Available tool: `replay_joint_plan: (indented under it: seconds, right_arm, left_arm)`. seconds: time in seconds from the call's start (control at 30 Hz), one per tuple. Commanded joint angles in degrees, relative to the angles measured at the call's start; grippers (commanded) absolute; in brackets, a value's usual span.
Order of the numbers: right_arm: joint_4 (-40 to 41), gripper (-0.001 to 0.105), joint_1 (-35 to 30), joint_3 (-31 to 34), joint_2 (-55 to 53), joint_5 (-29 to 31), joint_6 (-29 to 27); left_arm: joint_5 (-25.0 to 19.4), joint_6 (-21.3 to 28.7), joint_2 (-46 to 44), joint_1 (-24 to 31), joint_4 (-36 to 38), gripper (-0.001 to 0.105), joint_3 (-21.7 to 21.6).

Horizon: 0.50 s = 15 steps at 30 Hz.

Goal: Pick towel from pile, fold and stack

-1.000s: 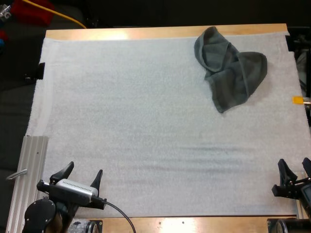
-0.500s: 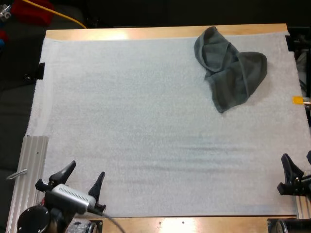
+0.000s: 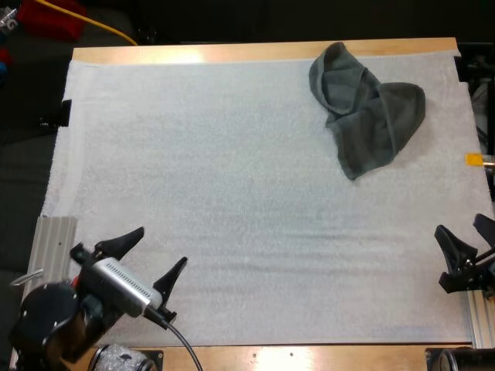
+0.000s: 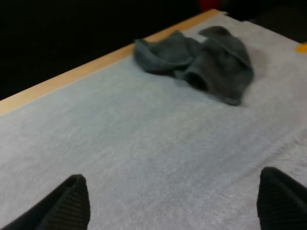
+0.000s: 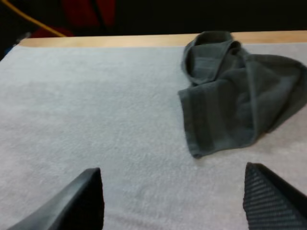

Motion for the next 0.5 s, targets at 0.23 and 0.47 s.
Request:
replay_joint_plan:
  seconds: [0.23, 0.47]
  right_arm:
    - [0.1, 0.061, 0.1, -1.9, 5.6, -2.9, -1.2]
    - [-1.4, 0.061, 0.1, -1.9, 10.9, -1.4, -1.1]
  left_arm:
    - [0.4, 0.5, 8.0, -3.5, -1.0, 0.069, -4.6]
    - [-0.3, 0.5, 9.7, -3.5, -1.8, 0.069, -4.6]
